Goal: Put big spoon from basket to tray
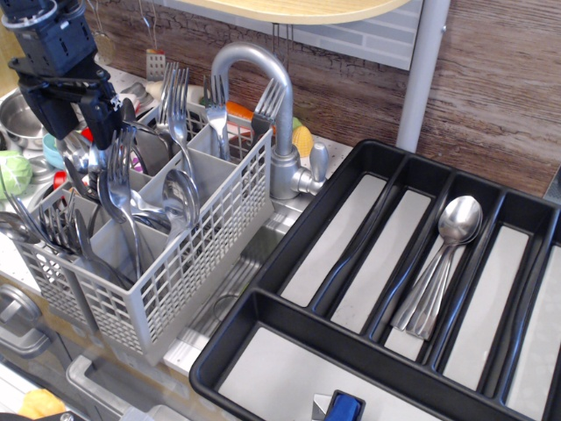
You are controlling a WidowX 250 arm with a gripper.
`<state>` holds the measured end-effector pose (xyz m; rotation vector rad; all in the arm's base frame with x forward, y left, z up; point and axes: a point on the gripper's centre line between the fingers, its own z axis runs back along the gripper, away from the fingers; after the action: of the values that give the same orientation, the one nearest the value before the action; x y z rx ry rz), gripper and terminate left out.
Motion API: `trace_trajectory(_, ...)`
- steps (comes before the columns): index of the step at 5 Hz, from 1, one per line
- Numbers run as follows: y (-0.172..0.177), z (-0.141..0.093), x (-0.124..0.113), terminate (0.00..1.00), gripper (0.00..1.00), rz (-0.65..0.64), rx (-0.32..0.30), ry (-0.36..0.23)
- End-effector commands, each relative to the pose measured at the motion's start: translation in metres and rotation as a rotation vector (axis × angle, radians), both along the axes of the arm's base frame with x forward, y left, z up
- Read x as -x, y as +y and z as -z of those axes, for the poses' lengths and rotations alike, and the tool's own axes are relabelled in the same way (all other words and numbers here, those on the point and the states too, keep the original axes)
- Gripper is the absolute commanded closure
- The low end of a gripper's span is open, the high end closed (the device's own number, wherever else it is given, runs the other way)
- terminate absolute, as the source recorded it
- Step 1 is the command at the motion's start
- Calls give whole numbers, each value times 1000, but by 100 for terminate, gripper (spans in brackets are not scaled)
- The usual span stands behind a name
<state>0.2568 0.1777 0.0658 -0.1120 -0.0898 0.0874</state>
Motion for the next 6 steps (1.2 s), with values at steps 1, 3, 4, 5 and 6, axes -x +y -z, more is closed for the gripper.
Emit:
trace_trajectory(1, 2, 4, 3, 0, 0, -1, 15, -32)
trace_trajectory(3, 3, 9, 0, 0, 100, -18, 18, -34)
trace_trajectory(4, 3, 8, 0, 0, 100, -32, 25, -32)
trace_trajectory(5, 8, -11, 7, 0, 100, -59, -30, -61)
trace_trajectory(6, 9, -63, 6, 0, 100, 44, -254, -25)
